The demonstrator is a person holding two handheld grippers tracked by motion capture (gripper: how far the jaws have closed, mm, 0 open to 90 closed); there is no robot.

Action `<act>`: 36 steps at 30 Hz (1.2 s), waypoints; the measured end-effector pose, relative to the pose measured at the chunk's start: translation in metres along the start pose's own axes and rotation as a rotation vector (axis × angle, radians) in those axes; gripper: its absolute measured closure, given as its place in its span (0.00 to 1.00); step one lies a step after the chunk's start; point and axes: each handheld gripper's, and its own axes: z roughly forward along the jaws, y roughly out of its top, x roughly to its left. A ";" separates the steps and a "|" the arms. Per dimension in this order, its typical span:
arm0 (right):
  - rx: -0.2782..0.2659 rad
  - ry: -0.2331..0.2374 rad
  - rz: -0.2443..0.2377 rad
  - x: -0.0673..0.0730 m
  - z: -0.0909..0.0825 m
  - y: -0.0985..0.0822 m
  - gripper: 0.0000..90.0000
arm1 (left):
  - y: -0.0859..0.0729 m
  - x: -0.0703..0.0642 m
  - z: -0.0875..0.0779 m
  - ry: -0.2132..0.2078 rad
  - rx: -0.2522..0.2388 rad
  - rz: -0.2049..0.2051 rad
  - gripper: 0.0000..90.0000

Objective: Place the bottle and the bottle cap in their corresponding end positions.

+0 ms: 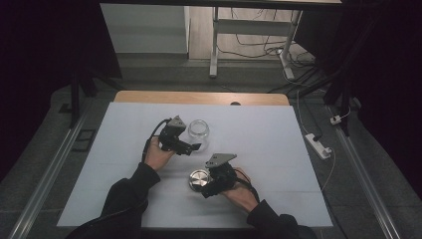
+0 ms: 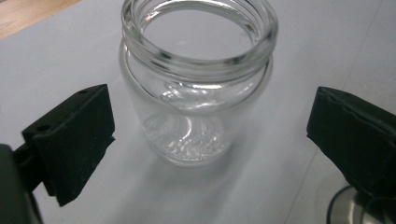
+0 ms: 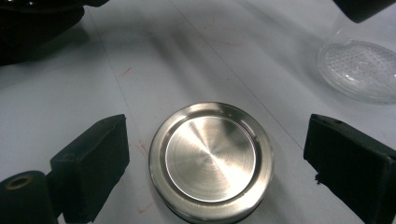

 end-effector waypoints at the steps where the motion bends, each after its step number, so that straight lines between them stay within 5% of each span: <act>1: 0.001 0.001 0.000 0.000 0.000 0.000 0.07 | 0.000 0.000 -0.001 0.001 0.002 0.001 0.02; 17: -0.032 -0.014 0.005 -0.002 -0.018 0.002 0.06 | -0.009 -0.015 -0.020 -0.027 -0.003 0.028 0.00; 26: -0.052 -0.024 0.029 -0.006 -0.028 0.001 0.04 | -0.014 -0.023 -0.034 -0.096 -0.028 0.014 0.00; 36: -0.051 -0.056 0.041 -0.011 -0.036 -0.003 0.01 | -0.026 -0.032 -0.047 -0.109 -0.014 0.024 0.00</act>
